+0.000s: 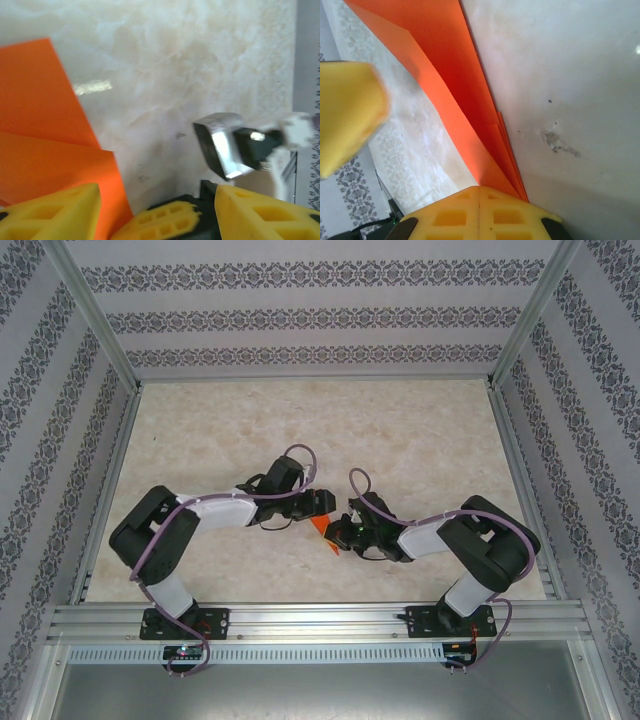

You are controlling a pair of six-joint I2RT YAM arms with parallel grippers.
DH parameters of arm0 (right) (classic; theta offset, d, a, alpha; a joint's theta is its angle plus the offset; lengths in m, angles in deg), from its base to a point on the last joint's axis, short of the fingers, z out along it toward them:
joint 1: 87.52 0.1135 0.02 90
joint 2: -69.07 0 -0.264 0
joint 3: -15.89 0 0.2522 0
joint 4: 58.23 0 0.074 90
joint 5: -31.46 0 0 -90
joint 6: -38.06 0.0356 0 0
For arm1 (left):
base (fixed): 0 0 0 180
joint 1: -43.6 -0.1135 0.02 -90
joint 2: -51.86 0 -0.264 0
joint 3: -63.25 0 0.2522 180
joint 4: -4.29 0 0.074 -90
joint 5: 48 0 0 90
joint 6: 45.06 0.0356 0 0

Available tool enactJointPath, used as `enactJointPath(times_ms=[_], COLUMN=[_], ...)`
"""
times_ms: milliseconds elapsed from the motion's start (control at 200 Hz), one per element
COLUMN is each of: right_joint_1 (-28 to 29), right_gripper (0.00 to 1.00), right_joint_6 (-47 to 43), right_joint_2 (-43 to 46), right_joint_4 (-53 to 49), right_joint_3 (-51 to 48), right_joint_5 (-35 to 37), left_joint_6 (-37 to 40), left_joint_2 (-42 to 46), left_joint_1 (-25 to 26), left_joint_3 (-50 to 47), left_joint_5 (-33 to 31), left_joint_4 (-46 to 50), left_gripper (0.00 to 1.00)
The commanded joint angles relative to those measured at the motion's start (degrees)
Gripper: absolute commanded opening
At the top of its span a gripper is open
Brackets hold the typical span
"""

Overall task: Fold a paper plane with a square sheet of paper (pick it up from the middle)
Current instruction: Fold the wing for the fifth time at the center of the table.

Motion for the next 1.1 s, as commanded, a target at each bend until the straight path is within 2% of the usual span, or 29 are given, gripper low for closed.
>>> enactJointPath(times_ms=[0,205,540,744,1094], right_joint_1=[-0.46,-2.23,-2.69,-2.78,-3.49], right_gripper=[0.04,0.04,0.04,0.03,0.0], right_joint_6=[-5.12,-6.53,-7.02,-7.62,-9.43], right_joint_2=[-2.04,-2.52,-3.09,-3.03,-2.79], right_joint_4=[-13.85,-15.46,-15.74,-16.39,-19.03], right_joint_3=[-1.82,-0.55,-0.69,-1.17,-2.46], right_joint_5=[-2.0,-2.89,-3.46,-3.74,-3.39], left_joint_6=[1.54,0.48,0.47,1.22,1.16], left_joint_2=[3.1,2.02,-2.87,-6.64,-5.43], left_joint_1=[0.24,1.24,1.96,1.57,-3.39], left_joint_3=[-2.21,-4.19,-2.78,-2.48,-5.5], left_joint_5=[-1.32,-0.97,-1.81,-5.24,-6.57], left_joint_4=[0.17,-2.56,-5.5,-5.43,-5.41], left_gripper=[0.61,0.45,0.42,0.37,0.35])
